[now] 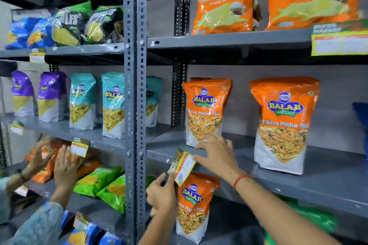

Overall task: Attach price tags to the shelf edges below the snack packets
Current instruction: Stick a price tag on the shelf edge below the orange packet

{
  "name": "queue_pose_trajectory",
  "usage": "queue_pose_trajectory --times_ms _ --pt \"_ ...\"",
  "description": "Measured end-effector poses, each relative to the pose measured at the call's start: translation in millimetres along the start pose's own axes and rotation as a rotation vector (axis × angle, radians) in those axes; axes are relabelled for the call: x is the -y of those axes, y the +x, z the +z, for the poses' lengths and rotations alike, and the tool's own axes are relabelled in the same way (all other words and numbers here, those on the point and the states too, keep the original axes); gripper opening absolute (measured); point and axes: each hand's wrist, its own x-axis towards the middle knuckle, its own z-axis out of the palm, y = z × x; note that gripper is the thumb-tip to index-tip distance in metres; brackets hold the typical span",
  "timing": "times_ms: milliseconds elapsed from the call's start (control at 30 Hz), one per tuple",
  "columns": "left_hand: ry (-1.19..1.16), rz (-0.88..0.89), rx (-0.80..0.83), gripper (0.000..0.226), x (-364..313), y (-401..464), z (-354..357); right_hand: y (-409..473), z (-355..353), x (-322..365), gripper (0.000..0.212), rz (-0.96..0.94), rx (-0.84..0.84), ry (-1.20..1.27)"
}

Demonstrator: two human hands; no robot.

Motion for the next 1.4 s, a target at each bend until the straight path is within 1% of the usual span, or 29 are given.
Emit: queue_pose_trajectory --times_ms 33,100,133,200,267,333,467,533,667,800,1000,1100,1167,1267,1333,1400 --pt "-0.086 0.017 0.013 0.045 1.4 4.0 1.8 3.2 4.7 1.7 0.040 0.020 0.005 0.006" --pt "-0.245 -0.053 0.127 0.025 0.8 6.4 4.1 9.8 15.6 6.8 0.037 0.050 -0.008 0.018" --pt "-0.277 -0.109 0.153 0.020 4.8 13.3 6.2 12.2 19.9 11.0 0.033 0.073 -0.015 0.038" --pt "-0.314 -0.146 0.192 0.020 0.3 12.1 1.7 17.6 30.3 17.1 0.024 0.081 -0.055 0.095" --pt "-0.335 -0.187 0.230 0.022 0.4 17.2 0.3 21.2 35.7 20.1 0.017 0.087 -0.133 0.132" --pt "-0.359 -0.219 0.265 0.027 0.4 22.2 -3.6 21.8 39.3 24.4 0.015 0.091 -0.199 0.148" --pt "-0.396 -0.244 0.318 0.023 1.7 28.6 -8.4 17.9 43.2 29.8 0.014 0.138 -0.276 0.181" --pt "-0.390 -0.231 0.318 0.022 0.6 31.5 -13.0 12.5 46.0 32.8 0.014 0.180 -0.286 0.191" --pt "-0.371 -0.191 0.278 0.018 -6.0 31.8 -24.1 -0.3 53.0 39.3 0.013 0.231 -0.338 0.122" --pt "-0.303 -0.108 0.298 0.017 -8.9 37.9 -33.4 -16.9 51.1 46.4 0.013 0.340 -0.403 0.132" --pt "-0.149 0.065 0.310 0.015 -7.0 43.7 -36.6 -42.0 63.7 46.7 0.018 0.474 -0.457 0.054" --pt "-0.035 0.183 0.268 0.018 -8.3 40.0 -36.7 -55.0 75.0 46.1 0.016 0.531 -0.499 0.056" --pt "0.082 0.251 0.224 0.020 -8.2 39.5 -36.6 -62.5 82.9 46.4 0.015 0.561 -0.518 0.064" --pt "0.207 0.306 0.159 0.021 -2.3 48.1 -33.5 -70.5 92.9 46.4 0.015 0.605 -0.530 0.062" --pt "0.199 0.350 0.154 0.021 0.6 54.3 -30.0 -71.0 96.7 47.0 0.016 0.622 -0.552 0.071" --pt "0.169 0.436 0.166 0.019 -1.6 59.2 -26.0 -67.9 96.5 49.1 0.019 0.622 -0.593 0.085"
